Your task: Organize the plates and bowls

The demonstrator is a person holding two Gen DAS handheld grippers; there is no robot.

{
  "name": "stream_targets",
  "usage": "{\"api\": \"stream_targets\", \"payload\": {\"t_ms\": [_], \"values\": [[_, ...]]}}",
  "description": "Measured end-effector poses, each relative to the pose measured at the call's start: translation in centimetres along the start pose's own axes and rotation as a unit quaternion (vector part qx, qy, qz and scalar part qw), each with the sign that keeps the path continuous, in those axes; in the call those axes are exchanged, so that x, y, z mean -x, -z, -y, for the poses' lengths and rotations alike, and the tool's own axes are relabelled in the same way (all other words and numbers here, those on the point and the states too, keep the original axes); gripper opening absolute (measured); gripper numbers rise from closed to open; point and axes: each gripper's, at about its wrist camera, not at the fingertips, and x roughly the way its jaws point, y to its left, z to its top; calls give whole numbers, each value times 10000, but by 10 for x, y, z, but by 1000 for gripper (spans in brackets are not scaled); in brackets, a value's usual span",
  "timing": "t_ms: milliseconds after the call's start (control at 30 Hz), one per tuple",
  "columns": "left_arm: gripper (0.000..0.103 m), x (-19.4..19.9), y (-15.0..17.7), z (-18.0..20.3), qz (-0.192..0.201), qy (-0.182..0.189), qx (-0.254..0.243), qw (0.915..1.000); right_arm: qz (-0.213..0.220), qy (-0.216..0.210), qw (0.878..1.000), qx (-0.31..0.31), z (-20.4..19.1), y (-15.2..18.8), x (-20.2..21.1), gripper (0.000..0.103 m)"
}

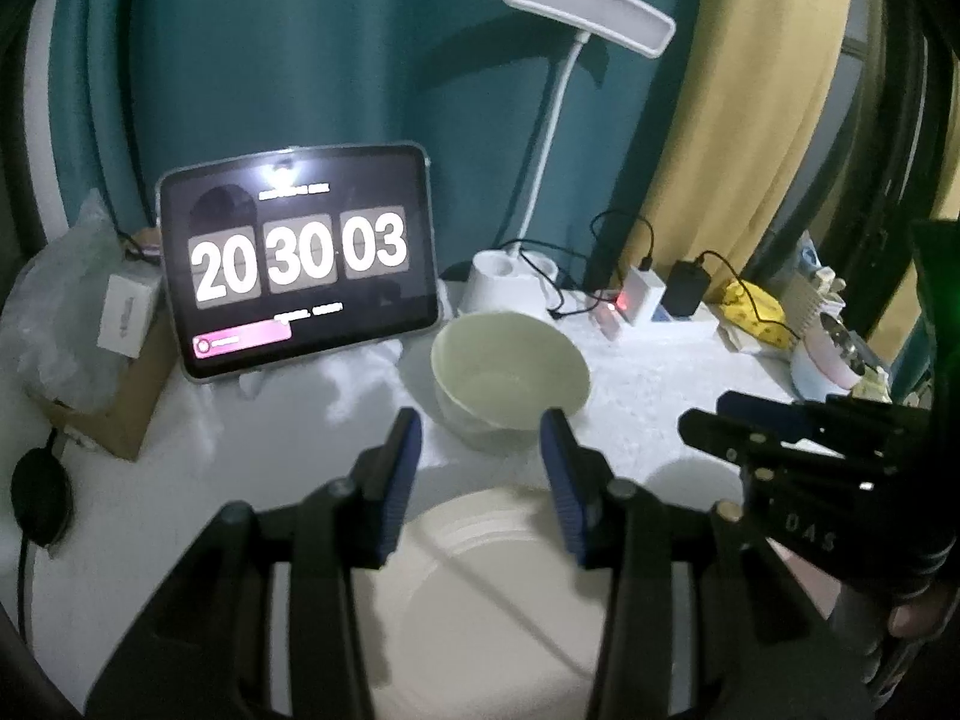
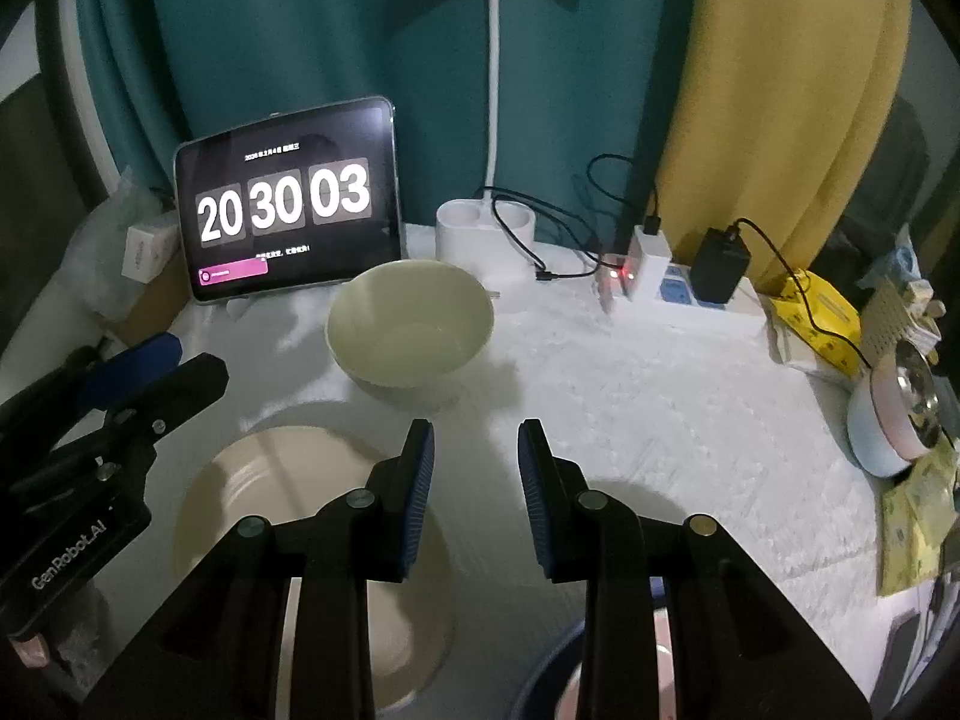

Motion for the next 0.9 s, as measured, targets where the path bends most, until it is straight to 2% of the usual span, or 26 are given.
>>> {"api": "stream_targets", "payload": {"t_ms": [200, 467, 900], "values": [[43, -23, -9, -8, -138, 85, 46, 9999, -107, 23, 9999, -1, -2, -13, -18, 31], [43, -63, -17, -29, -374, 156, 392, 9984, -330, 2, 9992, -224, -1, -33, -54, 31], [43, -116, -20, -32, -798, 99, 304, 9963, -718, 192, 9962, -463, -1, -48, -127, 31]]}}
